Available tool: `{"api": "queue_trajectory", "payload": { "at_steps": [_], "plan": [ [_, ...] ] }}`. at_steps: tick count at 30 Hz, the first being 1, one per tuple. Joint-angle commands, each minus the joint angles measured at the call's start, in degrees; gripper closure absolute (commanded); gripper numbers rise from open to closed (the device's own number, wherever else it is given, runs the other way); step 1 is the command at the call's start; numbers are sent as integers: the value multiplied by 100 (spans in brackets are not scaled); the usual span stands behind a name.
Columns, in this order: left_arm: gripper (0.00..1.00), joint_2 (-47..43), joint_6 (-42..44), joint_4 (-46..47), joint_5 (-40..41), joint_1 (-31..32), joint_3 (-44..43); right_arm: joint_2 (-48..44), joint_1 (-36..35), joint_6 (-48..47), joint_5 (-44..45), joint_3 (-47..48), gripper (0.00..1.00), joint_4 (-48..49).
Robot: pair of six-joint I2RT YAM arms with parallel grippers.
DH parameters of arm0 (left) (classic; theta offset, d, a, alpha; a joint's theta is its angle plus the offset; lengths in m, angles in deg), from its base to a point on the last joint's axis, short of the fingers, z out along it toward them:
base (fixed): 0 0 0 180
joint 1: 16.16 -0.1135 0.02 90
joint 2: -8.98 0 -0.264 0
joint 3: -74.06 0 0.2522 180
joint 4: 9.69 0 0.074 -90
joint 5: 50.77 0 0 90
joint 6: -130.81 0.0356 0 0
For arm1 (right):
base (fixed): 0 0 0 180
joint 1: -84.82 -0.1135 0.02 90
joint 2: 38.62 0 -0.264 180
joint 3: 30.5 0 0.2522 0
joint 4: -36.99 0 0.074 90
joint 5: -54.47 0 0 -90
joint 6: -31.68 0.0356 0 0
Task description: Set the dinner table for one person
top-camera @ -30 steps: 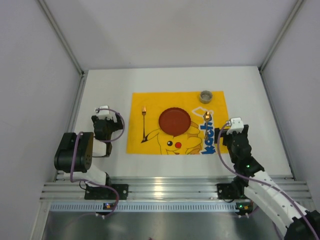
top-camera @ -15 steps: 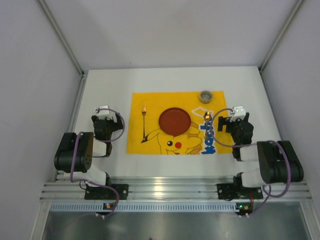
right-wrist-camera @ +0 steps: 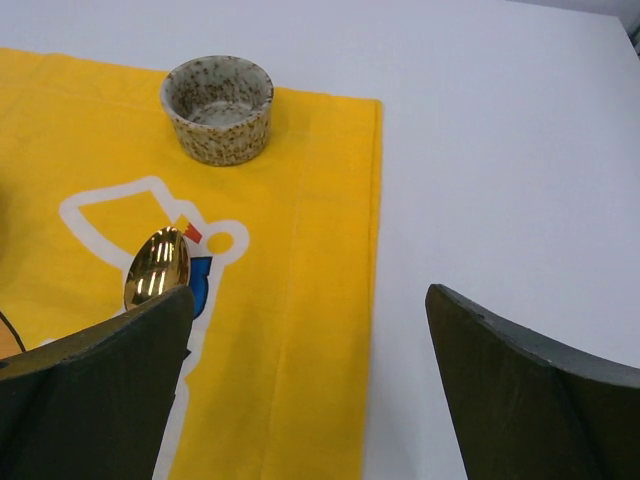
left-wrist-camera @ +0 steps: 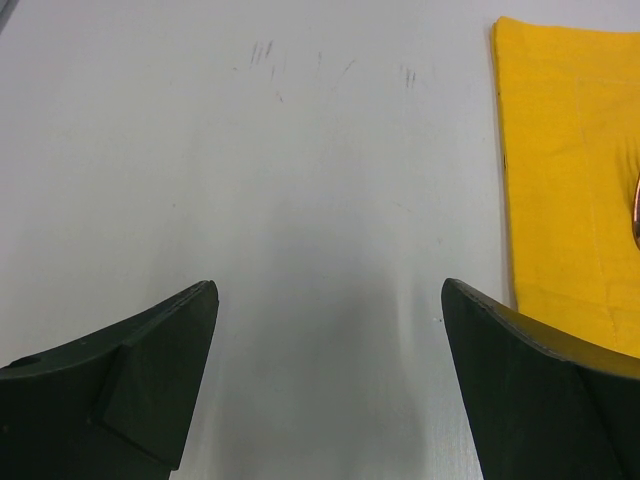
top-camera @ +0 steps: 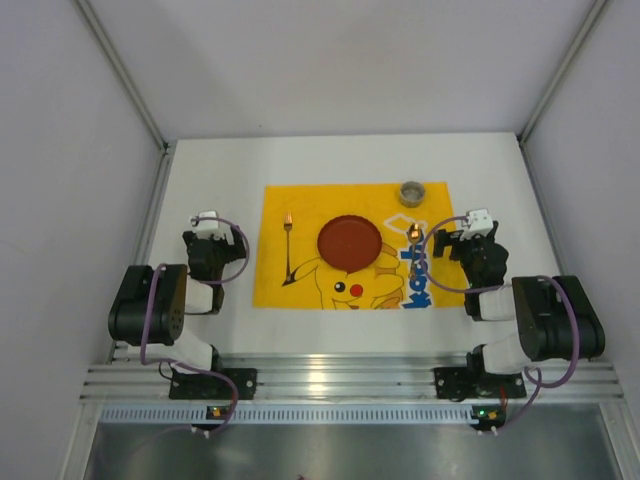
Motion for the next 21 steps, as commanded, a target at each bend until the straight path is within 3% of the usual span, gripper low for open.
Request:
{"api": "queue_trajectory", "payload": {
  "at_steps": [1, 21],
  "plan": [
    [2, -56, 45, 424, 27, 7, -124, -25, 53, 69, -176, 152, 0, 466],
    [1, -56, 45, 424, 36, 7, -124, -34, 53, 60, -176, 135, 0, 492]
  ]
}}
